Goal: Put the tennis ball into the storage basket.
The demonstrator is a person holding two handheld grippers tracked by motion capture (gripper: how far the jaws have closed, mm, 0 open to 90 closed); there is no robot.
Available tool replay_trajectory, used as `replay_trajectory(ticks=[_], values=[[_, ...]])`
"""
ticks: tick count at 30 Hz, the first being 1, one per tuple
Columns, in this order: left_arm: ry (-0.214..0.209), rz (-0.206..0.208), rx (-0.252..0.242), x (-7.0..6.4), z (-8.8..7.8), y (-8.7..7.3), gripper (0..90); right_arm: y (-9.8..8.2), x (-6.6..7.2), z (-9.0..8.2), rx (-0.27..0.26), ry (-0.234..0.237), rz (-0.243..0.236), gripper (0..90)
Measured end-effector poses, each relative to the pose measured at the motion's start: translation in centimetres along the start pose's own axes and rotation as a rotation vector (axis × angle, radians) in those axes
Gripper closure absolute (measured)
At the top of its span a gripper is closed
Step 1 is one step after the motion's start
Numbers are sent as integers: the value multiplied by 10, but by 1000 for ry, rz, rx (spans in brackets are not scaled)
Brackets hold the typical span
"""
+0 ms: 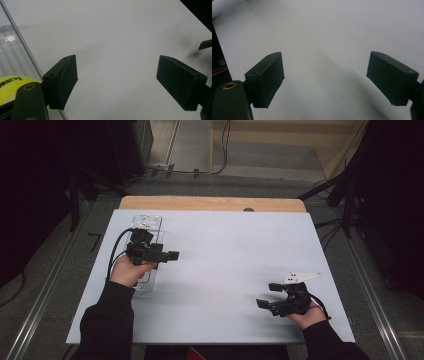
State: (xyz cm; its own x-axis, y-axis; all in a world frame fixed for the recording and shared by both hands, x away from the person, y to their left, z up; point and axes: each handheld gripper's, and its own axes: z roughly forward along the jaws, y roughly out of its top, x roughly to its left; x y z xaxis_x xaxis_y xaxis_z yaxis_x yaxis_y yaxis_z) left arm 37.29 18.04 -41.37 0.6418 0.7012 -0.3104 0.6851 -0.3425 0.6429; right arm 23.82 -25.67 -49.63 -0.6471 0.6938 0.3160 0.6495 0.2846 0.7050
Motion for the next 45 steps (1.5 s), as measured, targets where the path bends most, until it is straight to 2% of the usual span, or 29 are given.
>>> replay_trajectory(ticks=[8, 14, 24, 34, 45], values=[[-27, 25, 8, -6, 5, -7, 180, 0, 0, 0, 0, 0, 1, 124], [-55, 16, -15, -10, 4, -14, 180, 0, -1, -1, -3, -1, -1, 124], [-81, 37, 2, -21, 8, -26, 180, 0, -1, -1, -1, -2, 1, 124], [-84, 69, 6, -27, 11, -37, 180, 0, -1, -1, -2, -3, 3, 124], [-94, 80, 8, -32, 13, -52, 180, 0, -1, -1, 0, -3, 3, 124]])
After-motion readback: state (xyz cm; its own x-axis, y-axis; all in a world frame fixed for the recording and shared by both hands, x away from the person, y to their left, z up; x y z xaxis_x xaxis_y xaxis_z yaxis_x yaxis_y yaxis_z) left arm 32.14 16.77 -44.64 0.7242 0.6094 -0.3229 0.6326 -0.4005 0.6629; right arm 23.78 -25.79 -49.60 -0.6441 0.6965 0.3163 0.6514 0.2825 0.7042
